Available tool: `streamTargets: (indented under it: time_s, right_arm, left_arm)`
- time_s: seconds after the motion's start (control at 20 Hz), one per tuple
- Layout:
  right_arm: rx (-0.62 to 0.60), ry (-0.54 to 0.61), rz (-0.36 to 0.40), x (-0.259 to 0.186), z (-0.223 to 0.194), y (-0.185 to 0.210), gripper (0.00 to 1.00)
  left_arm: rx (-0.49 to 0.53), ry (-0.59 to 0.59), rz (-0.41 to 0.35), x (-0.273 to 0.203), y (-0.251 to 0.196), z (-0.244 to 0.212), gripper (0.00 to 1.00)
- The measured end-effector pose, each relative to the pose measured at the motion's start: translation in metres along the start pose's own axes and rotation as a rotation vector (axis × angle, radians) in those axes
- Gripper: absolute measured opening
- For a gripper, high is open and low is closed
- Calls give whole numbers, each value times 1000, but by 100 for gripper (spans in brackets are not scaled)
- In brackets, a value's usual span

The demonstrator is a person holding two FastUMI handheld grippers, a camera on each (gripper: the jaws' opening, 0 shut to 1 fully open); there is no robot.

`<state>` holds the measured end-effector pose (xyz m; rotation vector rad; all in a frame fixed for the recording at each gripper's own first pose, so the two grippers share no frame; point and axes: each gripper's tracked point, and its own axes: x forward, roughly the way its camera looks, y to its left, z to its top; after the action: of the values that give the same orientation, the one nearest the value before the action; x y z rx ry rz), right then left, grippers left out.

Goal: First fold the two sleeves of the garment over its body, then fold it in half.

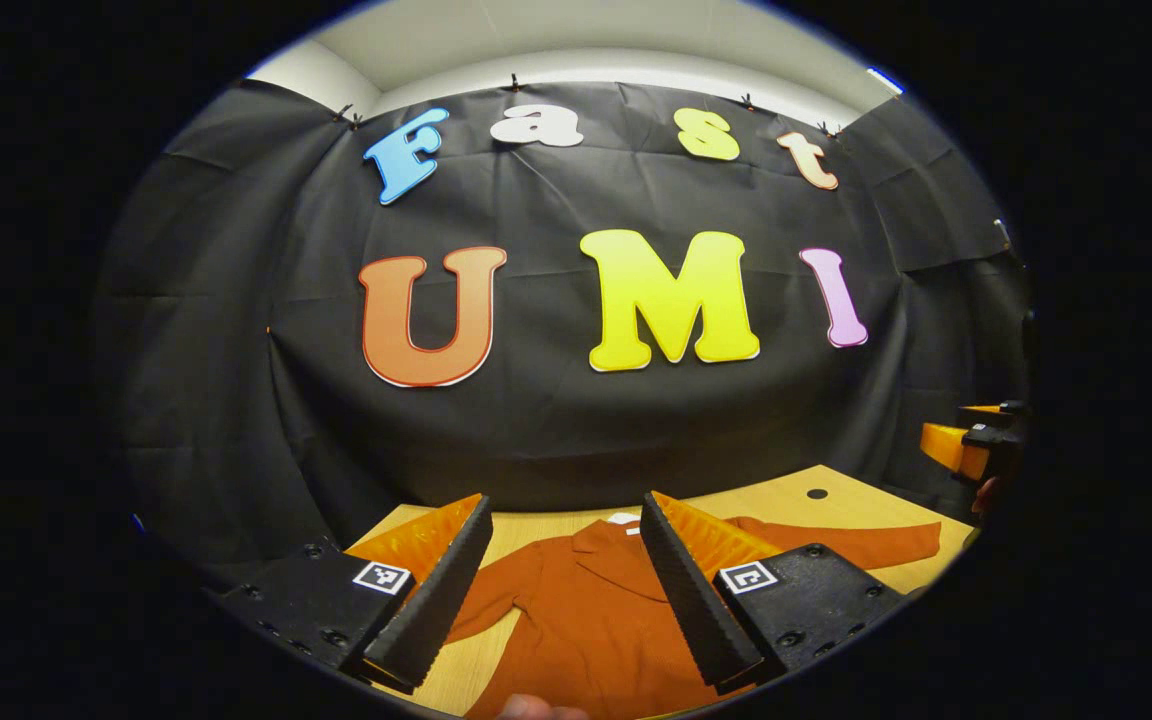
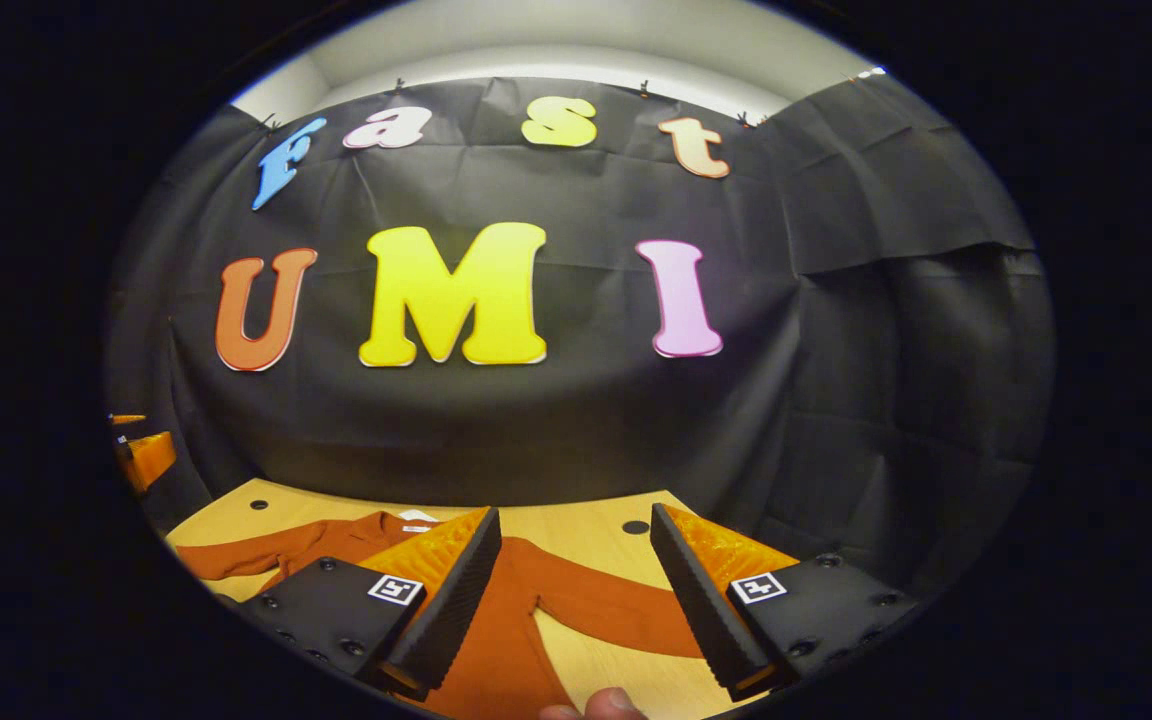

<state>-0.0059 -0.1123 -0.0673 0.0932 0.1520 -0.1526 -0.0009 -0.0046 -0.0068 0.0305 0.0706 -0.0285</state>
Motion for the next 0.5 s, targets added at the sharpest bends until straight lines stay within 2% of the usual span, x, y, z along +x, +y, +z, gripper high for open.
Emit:
streamTargets:
  time_s: [0.25, 0.4, 0.5]
  right_arm:
    - [123, 146, -187, 15, -66, -115, 95]
    - [162, 279, -286, 25, -139, -176, 97]
    - [167, 378, -323, 35, -186, -202, 98]
  left_arm:
    - [18, 81, -7, -1, -1, -6, 96]
    - [25, 116, -7, 0, -7, -6, 96]
    - [45, 134, 3, 1, -18, -13, 96]
